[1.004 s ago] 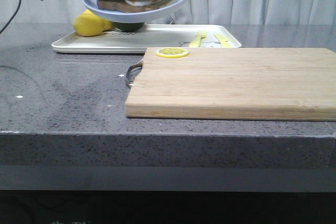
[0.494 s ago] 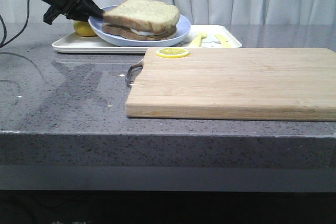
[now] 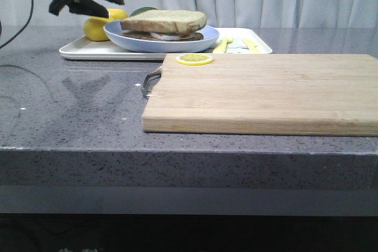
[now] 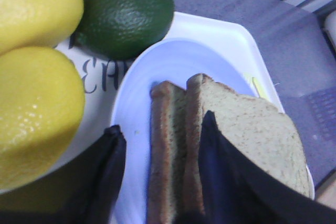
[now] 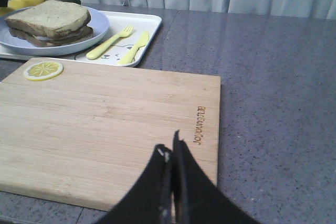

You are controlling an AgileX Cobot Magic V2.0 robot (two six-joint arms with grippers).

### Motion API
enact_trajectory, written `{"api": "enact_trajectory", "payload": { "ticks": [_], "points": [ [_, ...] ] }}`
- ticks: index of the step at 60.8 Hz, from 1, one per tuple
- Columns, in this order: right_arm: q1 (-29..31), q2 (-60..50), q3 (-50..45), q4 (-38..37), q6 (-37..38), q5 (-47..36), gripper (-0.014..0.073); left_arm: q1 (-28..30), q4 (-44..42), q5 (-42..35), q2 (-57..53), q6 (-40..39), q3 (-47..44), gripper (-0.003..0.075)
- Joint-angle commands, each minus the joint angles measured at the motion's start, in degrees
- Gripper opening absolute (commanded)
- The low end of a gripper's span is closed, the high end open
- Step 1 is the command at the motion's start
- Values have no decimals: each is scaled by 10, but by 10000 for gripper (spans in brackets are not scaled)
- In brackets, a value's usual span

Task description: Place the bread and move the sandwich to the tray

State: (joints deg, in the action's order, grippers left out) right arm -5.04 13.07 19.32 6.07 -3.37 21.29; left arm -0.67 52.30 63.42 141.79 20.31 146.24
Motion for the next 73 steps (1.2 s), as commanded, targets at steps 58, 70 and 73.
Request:
{"api": "enact_trajectory", "payload": {
  "ticks": [58,70,73],
  "points": [
    [2,4,16,-1,-1,-13,-81,-36,-298,85,-103,-153,268,-19],
    [2,4,16,-1,-1,-13,-81,-73,-428,85,-159,-153,146,-19],
    [2,4,16,-1,-1,-13,-81,-77,-461,85,-183,-153,93,-19]
  ]
}}
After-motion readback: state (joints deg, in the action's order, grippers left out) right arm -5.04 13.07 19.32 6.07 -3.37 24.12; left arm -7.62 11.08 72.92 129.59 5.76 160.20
